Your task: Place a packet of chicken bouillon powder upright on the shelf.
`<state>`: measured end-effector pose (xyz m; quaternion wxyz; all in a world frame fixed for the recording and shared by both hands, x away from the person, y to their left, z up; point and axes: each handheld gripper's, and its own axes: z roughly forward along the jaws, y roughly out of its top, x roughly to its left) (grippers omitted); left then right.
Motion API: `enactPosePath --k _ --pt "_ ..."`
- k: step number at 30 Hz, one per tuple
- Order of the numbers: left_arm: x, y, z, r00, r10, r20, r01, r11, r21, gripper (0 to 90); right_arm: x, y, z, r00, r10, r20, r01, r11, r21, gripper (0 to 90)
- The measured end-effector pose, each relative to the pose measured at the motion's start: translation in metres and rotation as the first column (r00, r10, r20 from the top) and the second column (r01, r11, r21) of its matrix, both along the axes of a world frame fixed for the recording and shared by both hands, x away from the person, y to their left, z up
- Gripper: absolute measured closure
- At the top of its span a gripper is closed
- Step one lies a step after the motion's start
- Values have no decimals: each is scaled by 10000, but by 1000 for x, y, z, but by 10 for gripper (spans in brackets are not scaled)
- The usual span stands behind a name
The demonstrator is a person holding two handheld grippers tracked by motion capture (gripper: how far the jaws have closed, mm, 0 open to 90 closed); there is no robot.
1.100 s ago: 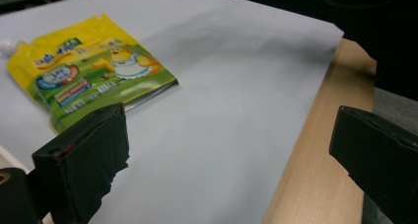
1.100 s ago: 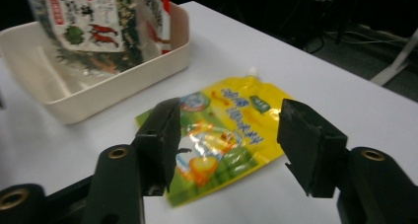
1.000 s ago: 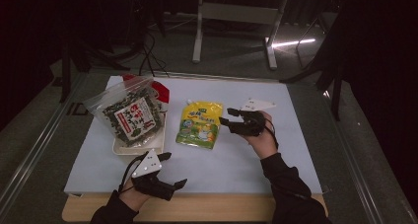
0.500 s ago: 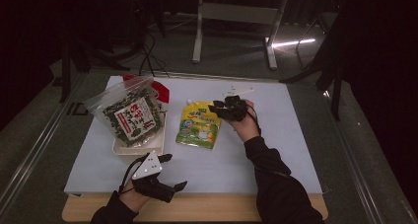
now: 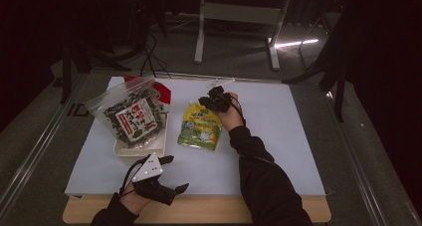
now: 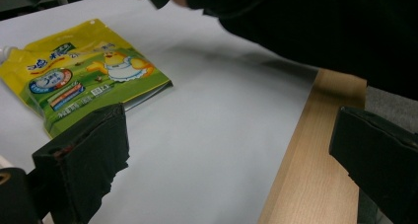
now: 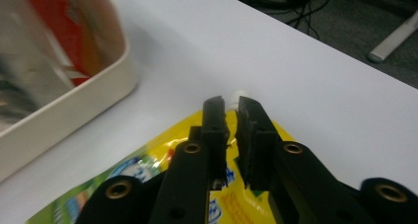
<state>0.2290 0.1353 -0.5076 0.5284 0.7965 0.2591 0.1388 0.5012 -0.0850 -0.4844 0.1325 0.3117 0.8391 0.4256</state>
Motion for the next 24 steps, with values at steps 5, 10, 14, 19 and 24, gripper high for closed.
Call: enactPosePath --k 5,10,14,19,24 --pt "-1 1 1 10000 -74 -35 74 9999 -73 28 15 14 -9 9997 -147 -172 141 9994 -304 899" --pt "-1 2 1 10000 -72 -69 71 9999 -106 28 32 27 -18 9985 -434 -343 411 9970 -659 900" --pt "-2 4 1 10000 -42 -91 41 9999 -156 28 46 35 -26 9953 -755 -602 709 9947 -748 900" --pt "-4 6 0 9999 11 -107 -12 9999 -144 28 61 41 -39 9859 -1400 -916 1273 9829 -1329 900" --pt "-5 7 0 9999 28 -113 -29 9999 -117 28 65 44 -47 9830 -1400 -1184 1232 9826 -1391 900"
